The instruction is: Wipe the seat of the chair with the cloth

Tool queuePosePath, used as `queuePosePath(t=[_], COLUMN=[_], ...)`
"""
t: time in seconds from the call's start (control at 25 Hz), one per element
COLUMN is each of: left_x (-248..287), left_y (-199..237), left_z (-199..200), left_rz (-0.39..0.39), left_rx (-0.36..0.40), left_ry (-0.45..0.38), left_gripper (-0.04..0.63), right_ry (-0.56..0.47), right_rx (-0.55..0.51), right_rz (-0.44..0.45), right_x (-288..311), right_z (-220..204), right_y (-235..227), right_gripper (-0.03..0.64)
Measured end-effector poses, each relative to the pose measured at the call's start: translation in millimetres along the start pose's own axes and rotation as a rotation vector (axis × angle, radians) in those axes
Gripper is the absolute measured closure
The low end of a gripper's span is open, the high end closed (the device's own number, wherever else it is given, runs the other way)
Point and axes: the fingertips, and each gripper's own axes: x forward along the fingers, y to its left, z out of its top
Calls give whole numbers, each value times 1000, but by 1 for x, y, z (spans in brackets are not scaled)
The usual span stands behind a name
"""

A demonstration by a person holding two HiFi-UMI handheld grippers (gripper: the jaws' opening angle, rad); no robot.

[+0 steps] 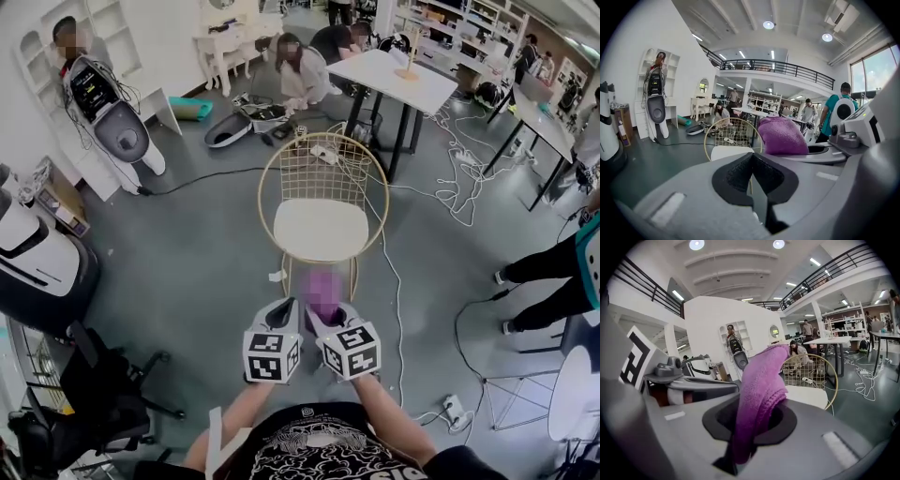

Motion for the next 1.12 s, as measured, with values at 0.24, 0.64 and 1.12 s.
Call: queuePosePath(t=[0.24, 0.64, 1.12], left_x=[80, 170, 210], left_y=[4, 19, 55], left_z=[42, 80, 76], left_rz=[17, 78, 122], left_rx=[-29, -44, -52], left_ry=[-6, 49, 95], left_gripper=[595, 594, 594], right_ry=[26, 61, 112], right_rx=[8, 18, 40], right_rz=[16, 72, 109], right_x=[35, 85, 139], right_z=[33, 78, 77], right_y=[-74, -155, -184], right_gripper=[557, 555, 555])
